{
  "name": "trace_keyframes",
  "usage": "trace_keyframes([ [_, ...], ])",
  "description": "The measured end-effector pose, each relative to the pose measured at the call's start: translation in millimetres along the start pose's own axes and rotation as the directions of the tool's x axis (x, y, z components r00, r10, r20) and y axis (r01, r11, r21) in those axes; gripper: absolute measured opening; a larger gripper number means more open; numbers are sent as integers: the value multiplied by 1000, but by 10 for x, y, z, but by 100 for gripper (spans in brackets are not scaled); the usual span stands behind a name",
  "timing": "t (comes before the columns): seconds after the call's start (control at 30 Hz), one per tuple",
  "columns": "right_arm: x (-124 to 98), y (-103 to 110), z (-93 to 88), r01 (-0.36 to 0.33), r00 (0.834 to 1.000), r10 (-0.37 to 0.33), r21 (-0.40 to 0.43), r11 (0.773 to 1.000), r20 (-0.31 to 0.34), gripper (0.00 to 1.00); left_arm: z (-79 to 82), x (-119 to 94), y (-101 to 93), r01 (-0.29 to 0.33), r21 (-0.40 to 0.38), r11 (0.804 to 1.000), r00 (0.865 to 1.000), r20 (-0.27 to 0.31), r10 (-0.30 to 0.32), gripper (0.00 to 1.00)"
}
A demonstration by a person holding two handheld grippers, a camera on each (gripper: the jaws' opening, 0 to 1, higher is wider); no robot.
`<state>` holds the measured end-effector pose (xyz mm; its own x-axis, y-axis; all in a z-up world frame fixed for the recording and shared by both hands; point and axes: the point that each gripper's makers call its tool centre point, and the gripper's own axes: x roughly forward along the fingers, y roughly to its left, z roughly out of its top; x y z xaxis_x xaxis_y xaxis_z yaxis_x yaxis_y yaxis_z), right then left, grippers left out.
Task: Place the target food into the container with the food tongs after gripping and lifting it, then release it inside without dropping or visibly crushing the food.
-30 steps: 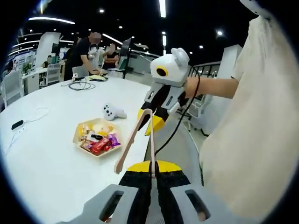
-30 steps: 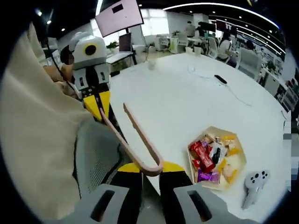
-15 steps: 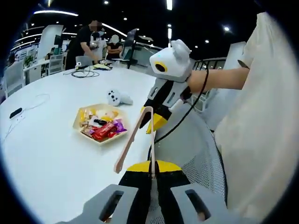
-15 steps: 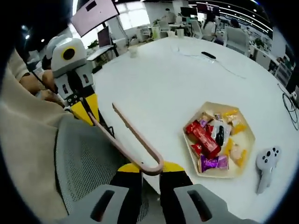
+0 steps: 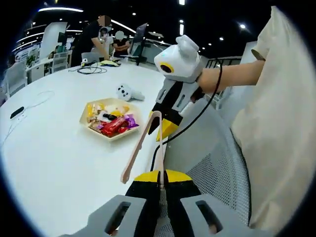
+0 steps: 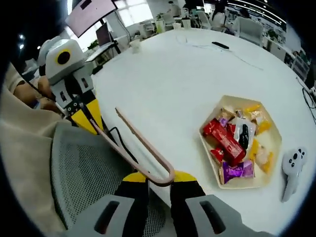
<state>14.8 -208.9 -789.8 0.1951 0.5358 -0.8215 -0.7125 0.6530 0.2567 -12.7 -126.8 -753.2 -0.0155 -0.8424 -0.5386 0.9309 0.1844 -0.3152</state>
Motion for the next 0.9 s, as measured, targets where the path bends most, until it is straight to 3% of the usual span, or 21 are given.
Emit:
trace_keyframes([
  [0.53,106,23,12,5,1000,-5,15,1000,-8,15,-150,43,131,-25,28,999,998,-56,26,0],
  [0.73,128,-21,-9,21,999,-21,6,1000,-30,15,-198,131,117,-8,43,999,995,-98,12,0],
  [0.9,134,-53,-18,15,999,-14,17,1000,-34,15,-218,168,169,-9,28,1000,995,-96,12,0],
])
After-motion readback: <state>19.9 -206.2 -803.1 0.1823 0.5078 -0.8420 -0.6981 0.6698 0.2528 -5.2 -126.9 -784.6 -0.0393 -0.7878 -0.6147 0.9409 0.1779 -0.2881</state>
